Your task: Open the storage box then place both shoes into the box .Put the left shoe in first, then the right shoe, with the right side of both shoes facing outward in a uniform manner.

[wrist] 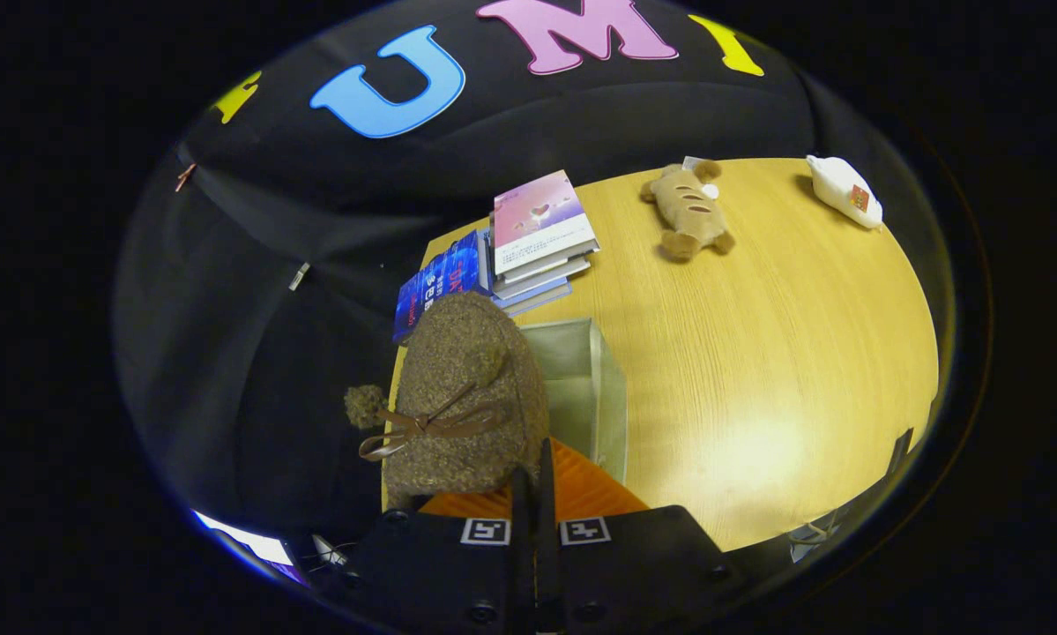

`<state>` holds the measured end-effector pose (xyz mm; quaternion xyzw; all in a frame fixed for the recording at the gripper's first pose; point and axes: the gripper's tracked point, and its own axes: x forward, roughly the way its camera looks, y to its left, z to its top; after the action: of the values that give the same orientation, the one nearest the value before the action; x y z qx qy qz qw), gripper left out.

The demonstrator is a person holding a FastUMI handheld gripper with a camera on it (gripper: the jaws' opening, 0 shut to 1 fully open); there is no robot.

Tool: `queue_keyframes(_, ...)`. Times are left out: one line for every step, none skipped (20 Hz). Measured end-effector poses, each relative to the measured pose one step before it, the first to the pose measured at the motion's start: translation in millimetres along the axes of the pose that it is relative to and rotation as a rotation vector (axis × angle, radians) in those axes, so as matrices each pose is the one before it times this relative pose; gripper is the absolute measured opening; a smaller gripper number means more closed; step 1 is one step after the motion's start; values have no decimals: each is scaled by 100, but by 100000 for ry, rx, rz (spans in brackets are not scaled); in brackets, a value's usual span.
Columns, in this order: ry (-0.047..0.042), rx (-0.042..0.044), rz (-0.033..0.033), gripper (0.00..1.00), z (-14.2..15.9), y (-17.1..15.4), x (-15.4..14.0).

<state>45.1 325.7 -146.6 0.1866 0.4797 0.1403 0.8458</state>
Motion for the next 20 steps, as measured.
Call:
queue_keyframes(626,119,-850,6,-207,25,593)
queue_keyframes(795,-11,-929,6,-233,-59,571)
queue_keyframes(945,106,-1261,6,-312,-168,442)
queue_keyframes(879,1105,188,7,-225,165,238)
queue_keyframes(1411,1290,527,12,-292,282,193)
queue_keyframes(732,1358,2288,26,-359,529,5)
queue_keyframes(178,863,2647,33,-267,651,36)
queue_keyframes(-326,-143,1633,51,-42,302,-113)
queue_keyframes(-454,-900,-11,68,105,-177,-439)
queue_keyframes(-824,-952,-343,85,107,-210,-310)
queue_keyframes(-734,-605,-371,90,66,-251,-464)
queue_keyframes(-1422,-476,313,97,261,-149,-480)
queue_keyframes(-1824,-789,-67,99,245,-299,-360)
queue_keyframes(-1862,-882,-327,99,379,-458,-666)
queue_keyframes(-2258,-1034,-314,99,463,-454,-582)
queue_keyframes(-2218,-1007,-237,99,533,-565,-577)
queue_keyframes(-1961,-884,-153,99,512,-633,-655)
queue_keyframes(-2103,-1046,-48,99,620,-721,-678)
queue_keyframes(-2491,-1203,-537,99,702,-933,-567)
queue_keyframes(-2352,-905,-1014,99,714,-1081,-555)
